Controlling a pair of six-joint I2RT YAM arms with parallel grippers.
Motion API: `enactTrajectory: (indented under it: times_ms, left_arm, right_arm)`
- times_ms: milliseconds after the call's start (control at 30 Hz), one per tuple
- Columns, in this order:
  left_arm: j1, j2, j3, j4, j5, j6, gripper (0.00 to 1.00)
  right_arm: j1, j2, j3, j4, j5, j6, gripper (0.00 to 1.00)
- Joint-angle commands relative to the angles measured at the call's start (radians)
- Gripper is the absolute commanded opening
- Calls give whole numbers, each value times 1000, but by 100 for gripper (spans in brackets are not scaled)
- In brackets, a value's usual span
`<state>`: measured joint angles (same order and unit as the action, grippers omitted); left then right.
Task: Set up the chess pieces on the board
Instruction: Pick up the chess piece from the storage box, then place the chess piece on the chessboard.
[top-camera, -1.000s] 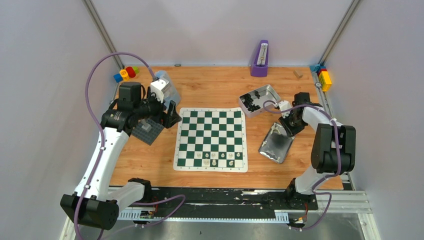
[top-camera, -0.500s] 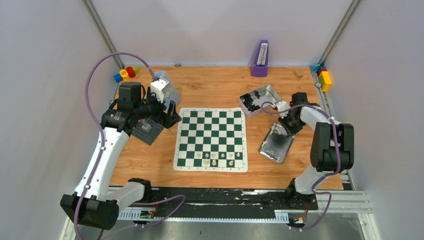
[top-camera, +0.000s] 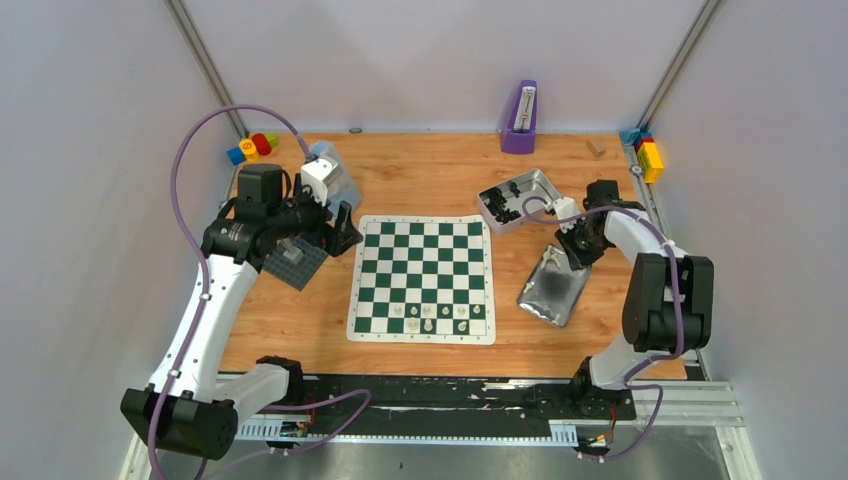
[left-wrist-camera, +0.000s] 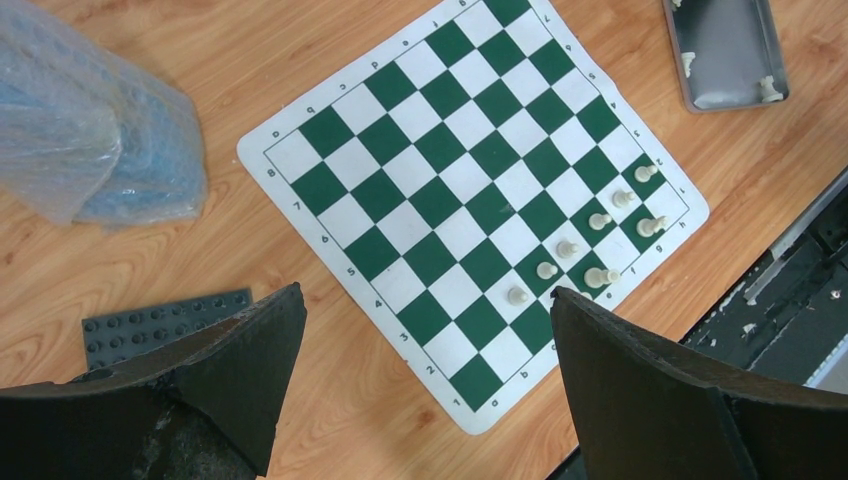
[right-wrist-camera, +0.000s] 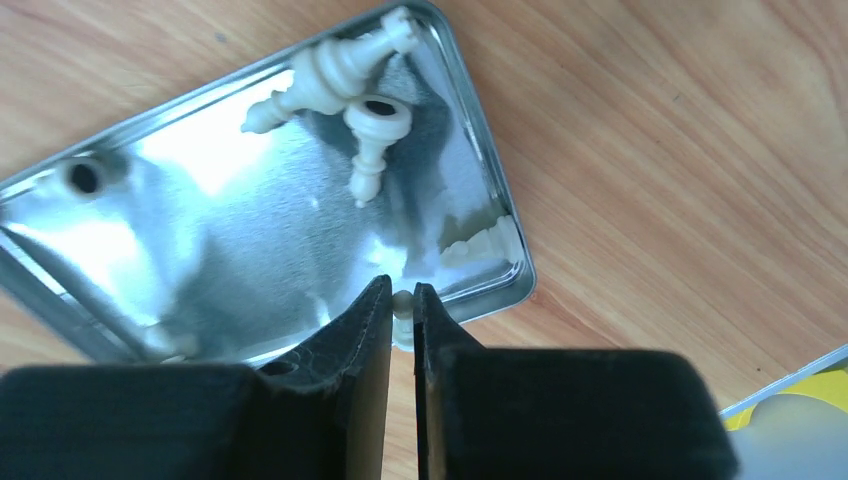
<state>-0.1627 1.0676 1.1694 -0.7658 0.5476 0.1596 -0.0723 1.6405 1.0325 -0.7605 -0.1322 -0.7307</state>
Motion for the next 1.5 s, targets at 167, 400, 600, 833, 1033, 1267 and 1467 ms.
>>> enactTrajectory:
  times_ms: [167,400,600,833,1033,1267,1467]
  left_arm:
    - [5,-13,-8,39,-9,18,100]
    - [5,11,6,52,-3,34,100]
    - [5,69,28,79,47,50,100]
    - [5,33,-98,268,151,127,100]
    - [5,40,-131,311,168,120,100]
    - [16,42,-118,310,145,105,100]
    - [20,40,-129,305,137,118,100]
  right_arm:
    - [10,-194,69,-126,-394,28,3]
    - [169,-315,-19,20,-737,60,3]
    - [394,-362,-145,401,-866,186,3]
    - [613,-303,-223,681,-830,197,4]
    - [795,-131,-137,825,-811,203,4]
    - [896,106,44,843,-837,219,5]
    - [934,236,171,780,-827,211,5]
